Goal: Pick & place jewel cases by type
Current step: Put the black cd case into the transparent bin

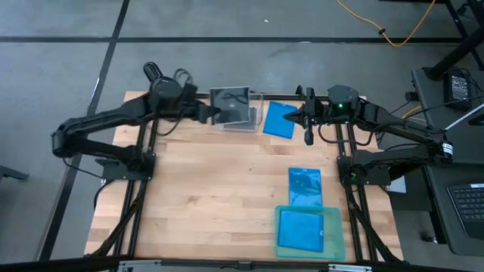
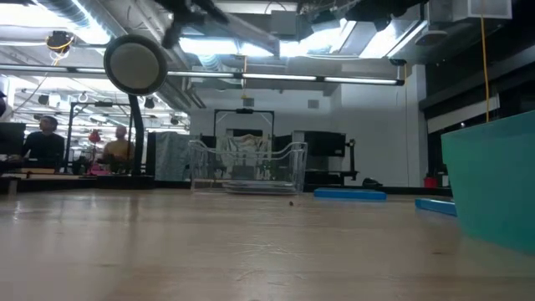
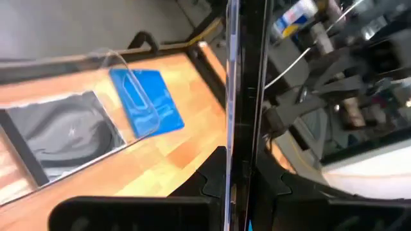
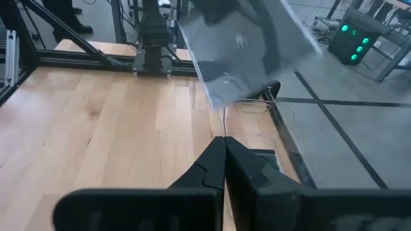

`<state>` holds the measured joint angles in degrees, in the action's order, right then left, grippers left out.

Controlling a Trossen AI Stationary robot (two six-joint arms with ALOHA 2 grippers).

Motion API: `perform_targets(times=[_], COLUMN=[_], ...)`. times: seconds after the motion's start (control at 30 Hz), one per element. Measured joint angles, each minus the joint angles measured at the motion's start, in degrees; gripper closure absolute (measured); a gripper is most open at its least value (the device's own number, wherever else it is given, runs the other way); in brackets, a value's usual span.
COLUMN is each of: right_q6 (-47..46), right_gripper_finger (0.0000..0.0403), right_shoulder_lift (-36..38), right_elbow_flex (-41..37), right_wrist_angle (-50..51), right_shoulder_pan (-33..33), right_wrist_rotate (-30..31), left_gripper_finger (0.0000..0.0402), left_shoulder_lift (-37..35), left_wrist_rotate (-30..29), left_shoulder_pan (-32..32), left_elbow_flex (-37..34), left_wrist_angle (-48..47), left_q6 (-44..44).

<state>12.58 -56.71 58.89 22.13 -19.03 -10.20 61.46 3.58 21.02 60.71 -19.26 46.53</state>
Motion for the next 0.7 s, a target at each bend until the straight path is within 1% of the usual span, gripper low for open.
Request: perform_targets(times=[0.1, 0.17, 0.33, 0.47, 0.7], right_q6=[0.04, 0.11, 0.51, 1.91, 2.95], right_gripper_finger=[0.0391, 0.0391, 0.0391, 0.0391, 0.0391], right_shoulder_lift=[0.0, 0.0, 0.0, 0.0, 0.0], right_elbow_flex=[0.01, 0.01, 0.02, 0.02, 0.02], right_wrist_angle=[0.0, 0.0, 0.03, 0.88, 2.66], right_shoulder_pan=[0.02, 0.02, 0.02, 0.0, 0.0], right_wrist_rotate=[0.0, 0.0, -0.46, -0.48, -0.5], left_gripper_finger=[0.0377, 0.0377, 0.0377, 0.0377, 0.0377], left_shoulder_lift=[4.76, 7.84, 14.67, 19.17, 25.56], left_wrist_rotate=[5.32, 7.86, 11.82, 12.54, 10.53], left_shoulder_pan=[3.37, 5.56, 10.5, 12.72, 14.18], left_elbow_flex=[0.0, 0.0, 0.0, 0.0, 0.0], left_wrist_angle=[3.45, 5.76, 10.02, 10.11, 10.48], left_q6=[-1.64, -2.32, -3.24, -5.23, -6.2])
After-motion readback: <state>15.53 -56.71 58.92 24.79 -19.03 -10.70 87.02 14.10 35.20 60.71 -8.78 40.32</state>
